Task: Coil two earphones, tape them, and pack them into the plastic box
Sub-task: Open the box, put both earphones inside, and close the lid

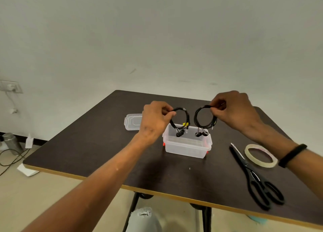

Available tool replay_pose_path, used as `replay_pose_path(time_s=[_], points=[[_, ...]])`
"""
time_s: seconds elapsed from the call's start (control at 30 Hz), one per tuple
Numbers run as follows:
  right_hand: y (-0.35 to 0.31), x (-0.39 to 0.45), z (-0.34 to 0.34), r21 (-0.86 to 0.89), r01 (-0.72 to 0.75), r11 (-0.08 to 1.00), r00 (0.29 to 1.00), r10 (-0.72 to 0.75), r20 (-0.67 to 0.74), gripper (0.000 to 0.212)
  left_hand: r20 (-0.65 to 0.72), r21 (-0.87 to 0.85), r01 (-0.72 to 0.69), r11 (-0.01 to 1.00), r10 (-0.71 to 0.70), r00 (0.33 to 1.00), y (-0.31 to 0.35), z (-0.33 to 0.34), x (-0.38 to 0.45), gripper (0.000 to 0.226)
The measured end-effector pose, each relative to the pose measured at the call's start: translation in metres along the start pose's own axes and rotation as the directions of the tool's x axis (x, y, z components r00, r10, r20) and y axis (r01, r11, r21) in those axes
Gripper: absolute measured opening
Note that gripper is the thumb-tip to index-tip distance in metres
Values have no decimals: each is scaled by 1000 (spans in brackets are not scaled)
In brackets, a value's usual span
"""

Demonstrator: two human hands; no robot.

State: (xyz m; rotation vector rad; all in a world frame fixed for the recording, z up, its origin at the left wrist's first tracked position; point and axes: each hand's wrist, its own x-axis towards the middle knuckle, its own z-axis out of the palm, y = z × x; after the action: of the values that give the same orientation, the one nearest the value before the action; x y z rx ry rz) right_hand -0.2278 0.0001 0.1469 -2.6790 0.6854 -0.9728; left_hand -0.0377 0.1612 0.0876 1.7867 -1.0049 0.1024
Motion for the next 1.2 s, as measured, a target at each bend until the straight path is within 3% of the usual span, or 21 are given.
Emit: replay_pose_path(time_s=[0.17, 0.43, 0.7, 0.93, 1.03, 1.1, 1.17, 1.2], points=[[9, -2, 25, 18, -44, 999, 990, 41, 135, 9, 132, 96, 94, 991, -106, 986, -10, 1, -1, 9], [12, 0, 51, -60, -70, 996, 941, 86, 328, 9, 237, 348, 15, 937, -103, 966, -12, 13, 7, 8], [9, 2, 65, -209, 26, 978, 907, 64, 416, 11, 270, 393, -32, 919, -82, 959, -23, 22, 7, 16], [2, -1, 71, -339, 247, 908, 864, -49, 500, 9, 342, 554, -185, 812, -19, 939, -20, 27, 4, 22], [-7, 7, 70, -303, 162, 939, 849, 24, 527, 12, 322, 508, -156, 847, -18, 946, -22, 26, 6, 22], [-17, 19, 71, -219, 57, 974, 874, 58, 482, 9, 290, 359, -100, 928, -9, 957, -27, 20, 9, 23], [-29, 34, 76, -91, -1, 996, 919, 36, 392, 8, 179, 243, 19, 970, -64, 982, -35, 4, 17, 25], [-34, 42, 82, -23, -19, 1000, 939, 25, 344, 9, 102, 263, 91, 960, -122, 987, -44, -7, 23, 28]])
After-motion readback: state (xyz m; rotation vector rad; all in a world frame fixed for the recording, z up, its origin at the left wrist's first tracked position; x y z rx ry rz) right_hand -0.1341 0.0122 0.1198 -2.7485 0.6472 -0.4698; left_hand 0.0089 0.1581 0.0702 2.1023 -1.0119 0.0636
